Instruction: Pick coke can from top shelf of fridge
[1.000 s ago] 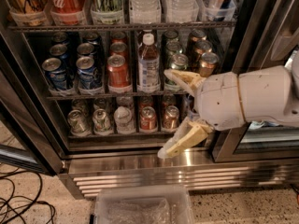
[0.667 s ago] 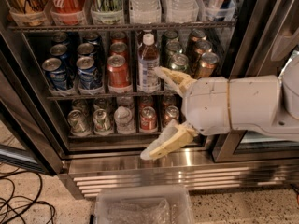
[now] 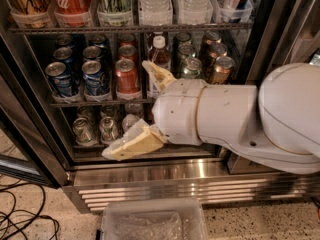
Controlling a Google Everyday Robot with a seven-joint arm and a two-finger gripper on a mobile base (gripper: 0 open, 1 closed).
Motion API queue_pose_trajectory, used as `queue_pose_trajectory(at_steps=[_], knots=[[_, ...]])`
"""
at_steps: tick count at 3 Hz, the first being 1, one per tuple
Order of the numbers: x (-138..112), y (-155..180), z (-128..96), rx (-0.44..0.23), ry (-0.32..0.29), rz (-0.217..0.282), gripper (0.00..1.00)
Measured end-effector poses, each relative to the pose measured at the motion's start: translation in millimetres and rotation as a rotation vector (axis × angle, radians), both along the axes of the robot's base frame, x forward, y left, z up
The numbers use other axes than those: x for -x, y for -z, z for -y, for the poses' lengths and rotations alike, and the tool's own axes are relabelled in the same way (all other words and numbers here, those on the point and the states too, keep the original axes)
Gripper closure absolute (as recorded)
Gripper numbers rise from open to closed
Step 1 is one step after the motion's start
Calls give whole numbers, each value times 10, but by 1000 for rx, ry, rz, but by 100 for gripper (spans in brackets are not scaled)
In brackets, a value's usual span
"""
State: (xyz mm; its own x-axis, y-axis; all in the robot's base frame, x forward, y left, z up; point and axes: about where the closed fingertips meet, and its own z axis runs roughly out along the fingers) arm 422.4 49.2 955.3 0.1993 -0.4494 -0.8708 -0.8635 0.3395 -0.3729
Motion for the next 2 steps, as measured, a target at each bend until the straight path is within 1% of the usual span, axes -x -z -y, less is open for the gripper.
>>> queue_pose_trajectory(at_steps=[1,2], knots=[[-68,-33,15,0,32,14,0],[-68,-33,15,0,32,14,0]])
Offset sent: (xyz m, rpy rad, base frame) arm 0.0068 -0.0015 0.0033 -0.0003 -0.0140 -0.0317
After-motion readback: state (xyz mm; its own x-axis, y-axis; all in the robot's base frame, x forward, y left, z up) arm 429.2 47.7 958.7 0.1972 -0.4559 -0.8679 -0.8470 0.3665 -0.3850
